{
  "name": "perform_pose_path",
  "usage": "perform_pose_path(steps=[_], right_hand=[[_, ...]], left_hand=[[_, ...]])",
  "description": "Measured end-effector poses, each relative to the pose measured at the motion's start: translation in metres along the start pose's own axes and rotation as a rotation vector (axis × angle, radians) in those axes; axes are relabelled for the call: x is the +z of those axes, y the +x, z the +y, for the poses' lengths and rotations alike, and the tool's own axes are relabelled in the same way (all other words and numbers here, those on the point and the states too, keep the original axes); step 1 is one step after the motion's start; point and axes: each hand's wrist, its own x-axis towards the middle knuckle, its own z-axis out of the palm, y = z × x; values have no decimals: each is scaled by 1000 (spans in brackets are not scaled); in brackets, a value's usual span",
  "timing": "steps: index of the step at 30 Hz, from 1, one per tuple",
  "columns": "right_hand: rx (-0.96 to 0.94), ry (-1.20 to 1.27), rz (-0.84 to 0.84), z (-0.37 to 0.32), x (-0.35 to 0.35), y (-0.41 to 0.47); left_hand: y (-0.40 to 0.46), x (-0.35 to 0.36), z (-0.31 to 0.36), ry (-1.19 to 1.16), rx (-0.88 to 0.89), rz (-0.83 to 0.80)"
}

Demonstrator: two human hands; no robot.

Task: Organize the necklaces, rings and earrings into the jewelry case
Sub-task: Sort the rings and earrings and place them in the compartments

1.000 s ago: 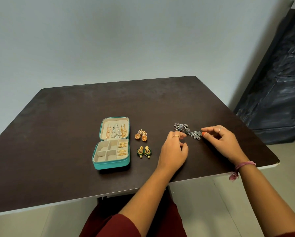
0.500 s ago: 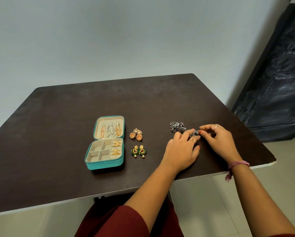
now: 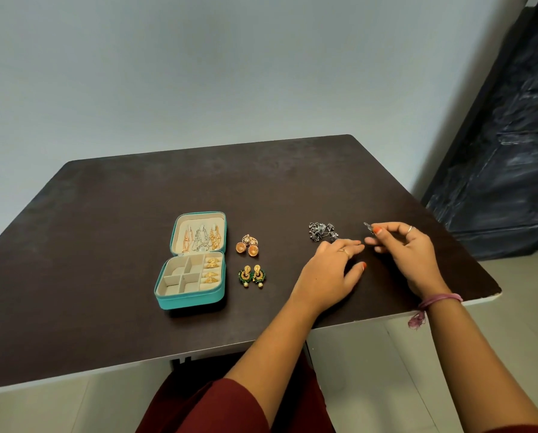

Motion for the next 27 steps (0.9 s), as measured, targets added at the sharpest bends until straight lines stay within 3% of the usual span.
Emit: perform_pose_path(steps=[5,7,11,19,23,27], right_hand=[[18,136,-7,1,0,0],[-15,97,-8,1,1,-1],[-144,-82,-1,1,1,-2],[-215,-260,-66,-3,0,-6],[-156,-176,-156,-3,1,-7],[-138,-165,-109,-5,2,-7]], left_hand=[[-6,-16,-5,-526,-203,265],[-7,-22,-6,-762,-324,307],[-10,-31,-4,-1041,-373,342],[-17,-35,-2,-1320,-433,315],[-21,-37,1,-1388,-471,300],[-22,-36,-1,-1386,-506,304]])
